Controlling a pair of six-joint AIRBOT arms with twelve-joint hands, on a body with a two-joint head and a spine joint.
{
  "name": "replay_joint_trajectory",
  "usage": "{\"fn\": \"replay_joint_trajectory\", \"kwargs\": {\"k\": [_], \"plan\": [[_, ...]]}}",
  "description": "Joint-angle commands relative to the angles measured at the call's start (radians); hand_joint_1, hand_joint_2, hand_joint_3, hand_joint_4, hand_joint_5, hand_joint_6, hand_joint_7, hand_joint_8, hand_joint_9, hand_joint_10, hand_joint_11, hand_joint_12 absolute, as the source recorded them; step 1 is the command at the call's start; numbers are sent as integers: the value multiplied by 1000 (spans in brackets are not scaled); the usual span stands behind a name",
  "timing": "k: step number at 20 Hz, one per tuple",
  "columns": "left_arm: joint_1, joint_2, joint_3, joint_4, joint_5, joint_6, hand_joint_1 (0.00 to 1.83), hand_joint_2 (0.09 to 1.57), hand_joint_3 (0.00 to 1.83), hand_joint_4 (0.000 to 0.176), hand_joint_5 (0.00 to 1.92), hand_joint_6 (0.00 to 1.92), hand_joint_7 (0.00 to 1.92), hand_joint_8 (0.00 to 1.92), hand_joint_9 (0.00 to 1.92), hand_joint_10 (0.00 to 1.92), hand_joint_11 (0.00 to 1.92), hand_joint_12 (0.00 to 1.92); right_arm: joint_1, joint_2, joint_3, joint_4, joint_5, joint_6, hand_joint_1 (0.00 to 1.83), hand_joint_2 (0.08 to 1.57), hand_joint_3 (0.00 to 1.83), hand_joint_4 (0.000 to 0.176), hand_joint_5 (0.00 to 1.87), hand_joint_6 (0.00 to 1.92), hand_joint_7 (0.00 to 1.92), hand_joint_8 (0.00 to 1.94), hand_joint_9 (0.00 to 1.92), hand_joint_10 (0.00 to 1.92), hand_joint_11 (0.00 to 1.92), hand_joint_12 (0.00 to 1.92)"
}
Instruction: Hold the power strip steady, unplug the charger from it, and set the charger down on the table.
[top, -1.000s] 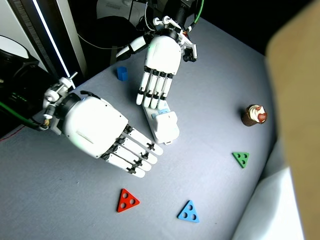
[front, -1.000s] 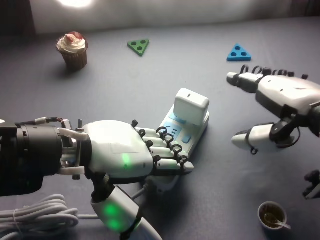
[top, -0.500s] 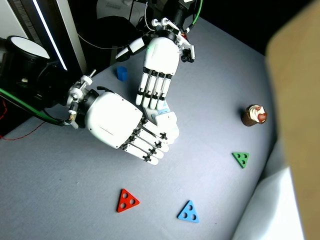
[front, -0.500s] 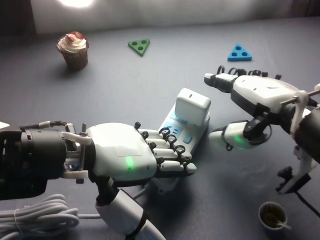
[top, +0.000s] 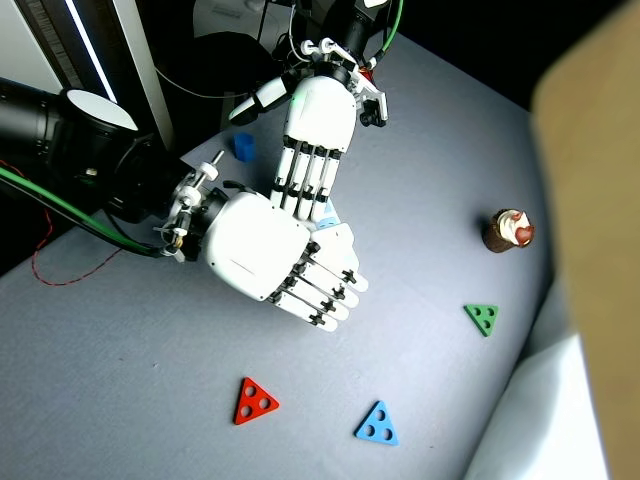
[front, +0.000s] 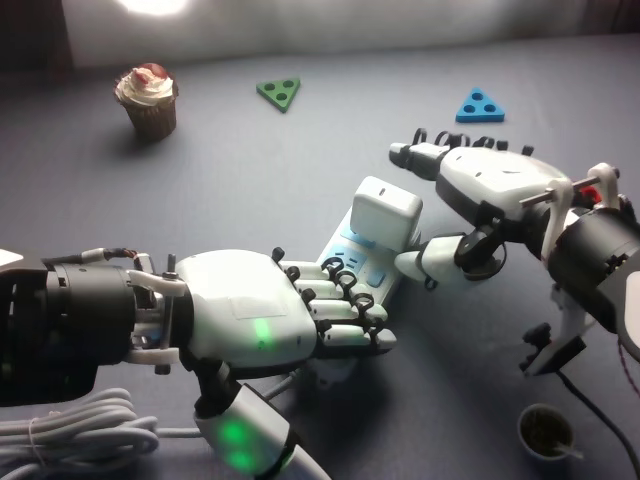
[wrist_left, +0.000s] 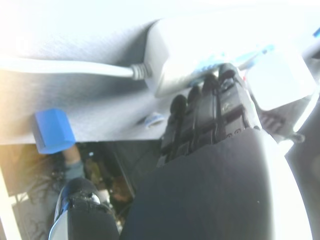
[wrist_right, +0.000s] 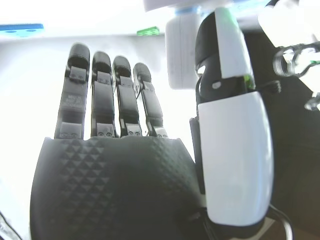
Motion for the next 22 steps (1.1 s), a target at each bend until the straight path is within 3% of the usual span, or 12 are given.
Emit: {"fn": "replay_joint_trajectory", "kwargs": {"k": [1,10,15,22], "plan": [[7,-18,-10,-3,-51,-10,0,839,0,0,73,7,89,8,93,14,44,12,12,6,3,-61,-64,9,1119,1054,0,0,219,10,228,10,245,14,270,94],[19,-25,2,0,-58,-90,0,848,3,0,64,8,60,8,58,11,36,7,30,-22,20,-81,-69,18,1047,1069,0,0,293,10,316,8,321,12,329,124],[20,-27,1,-1,-57,-100,0,868,9,0,46,0,52,2,57,6,35,7,38,-49,51,-81,-69,19,1053,1058,0,0,402,8,424,10,429,12,399,167],[26,-27,1,3,-58,-102,0,853,0,0,92,0,95,0,66,0,49,6,46,-80,78,-94,-69,24,1098,1054,0,0,404,12,405,9,432,8,394,181]]}}
